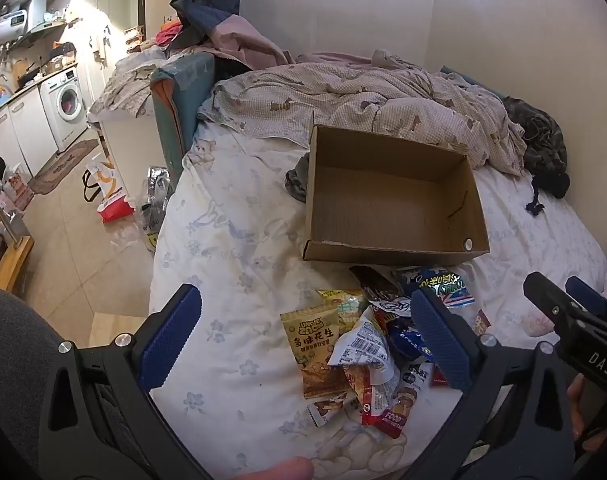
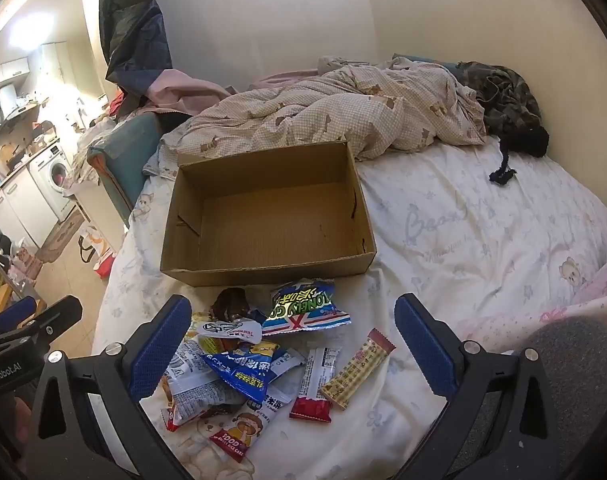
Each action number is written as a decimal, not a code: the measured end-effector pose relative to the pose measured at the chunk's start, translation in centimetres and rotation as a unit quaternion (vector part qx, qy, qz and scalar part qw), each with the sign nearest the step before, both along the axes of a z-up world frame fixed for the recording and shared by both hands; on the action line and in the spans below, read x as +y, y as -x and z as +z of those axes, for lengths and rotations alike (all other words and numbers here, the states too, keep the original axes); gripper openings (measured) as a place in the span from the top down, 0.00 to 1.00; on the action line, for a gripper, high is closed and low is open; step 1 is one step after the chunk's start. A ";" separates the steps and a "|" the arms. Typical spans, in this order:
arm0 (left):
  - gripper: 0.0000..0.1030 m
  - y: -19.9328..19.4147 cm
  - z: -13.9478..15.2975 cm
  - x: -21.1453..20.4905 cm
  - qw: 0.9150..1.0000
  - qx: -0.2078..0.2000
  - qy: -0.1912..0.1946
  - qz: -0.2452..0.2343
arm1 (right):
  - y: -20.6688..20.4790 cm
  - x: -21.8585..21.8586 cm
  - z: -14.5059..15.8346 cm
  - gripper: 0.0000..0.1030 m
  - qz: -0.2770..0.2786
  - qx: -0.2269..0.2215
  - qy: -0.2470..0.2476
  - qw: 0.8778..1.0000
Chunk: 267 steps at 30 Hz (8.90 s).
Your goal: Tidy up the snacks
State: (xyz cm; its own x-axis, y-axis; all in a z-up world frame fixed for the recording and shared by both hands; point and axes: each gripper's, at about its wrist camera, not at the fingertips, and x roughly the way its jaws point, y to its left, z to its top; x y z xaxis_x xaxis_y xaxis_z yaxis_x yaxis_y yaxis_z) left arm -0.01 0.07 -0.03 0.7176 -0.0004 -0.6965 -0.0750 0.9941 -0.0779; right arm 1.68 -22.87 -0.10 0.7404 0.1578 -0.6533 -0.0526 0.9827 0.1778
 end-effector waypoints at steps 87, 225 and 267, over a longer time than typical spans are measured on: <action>0.77 -6.0 -3.0 -1.9 0.980 0.194 0.015 -0.040 | -10.3 -4.9 -16.5 0.38 -0.116 0.399 -0.066 0.907; 0.20 -12.1 0.0 1.1 0.997 0.080 -0.010 -0.015 | -11.5 -4.5 -3.2 0.36 -0.001 0.145 -0.133 0.980; 0.68 -6.4 -8.1 -1.1 0.954 0.293 0.060 -0.011 | -9.1 -3.8 -6.3 0.36 0.006 0.216 -0.183 0.959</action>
